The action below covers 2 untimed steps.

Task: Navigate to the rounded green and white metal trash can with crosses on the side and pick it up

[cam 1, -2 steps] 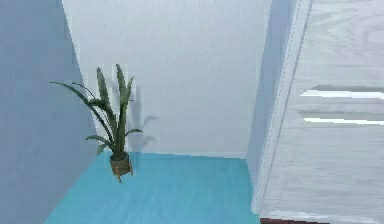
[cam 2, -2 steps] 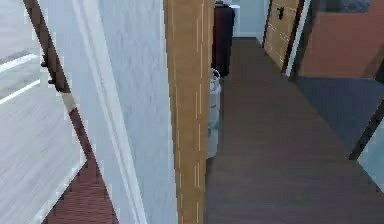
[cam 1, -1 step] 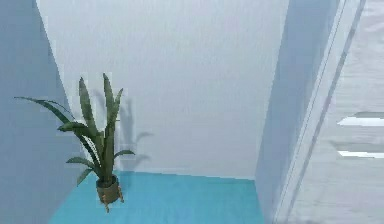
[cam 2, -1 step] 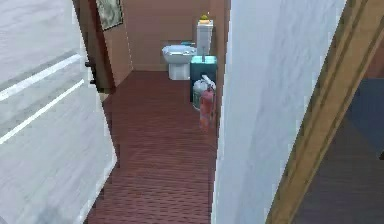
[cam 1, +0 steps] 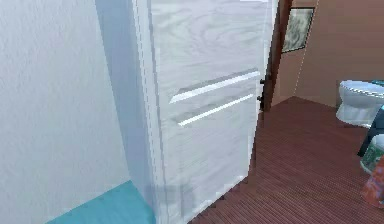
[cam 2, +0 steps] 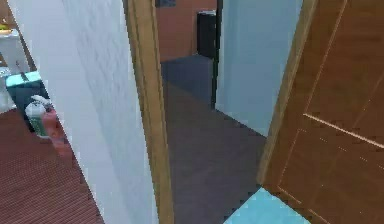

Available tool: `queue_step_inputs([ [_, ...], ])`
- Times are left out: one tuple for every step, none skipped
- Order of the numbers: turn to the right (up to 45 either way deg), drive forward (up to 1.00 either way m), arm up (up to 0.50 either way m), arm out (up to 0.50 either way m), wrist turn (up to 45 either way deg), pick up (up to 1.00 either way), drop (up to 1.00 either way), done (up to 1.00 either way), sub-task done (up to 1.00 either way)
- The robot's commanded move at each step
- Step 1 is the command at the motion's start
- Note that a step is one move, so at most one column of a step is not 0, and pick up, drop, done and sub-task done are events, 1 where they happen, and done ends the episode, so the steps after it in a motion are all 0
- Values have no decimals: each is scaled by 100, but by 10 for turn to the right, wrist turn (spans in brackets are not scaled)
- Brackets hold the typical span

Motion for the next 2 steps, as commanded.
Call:
queue_step_inputs([
  [0,50,0,0,0,0,0,0,0],
  [450,0,0,0,0,0,0,0,0],
])
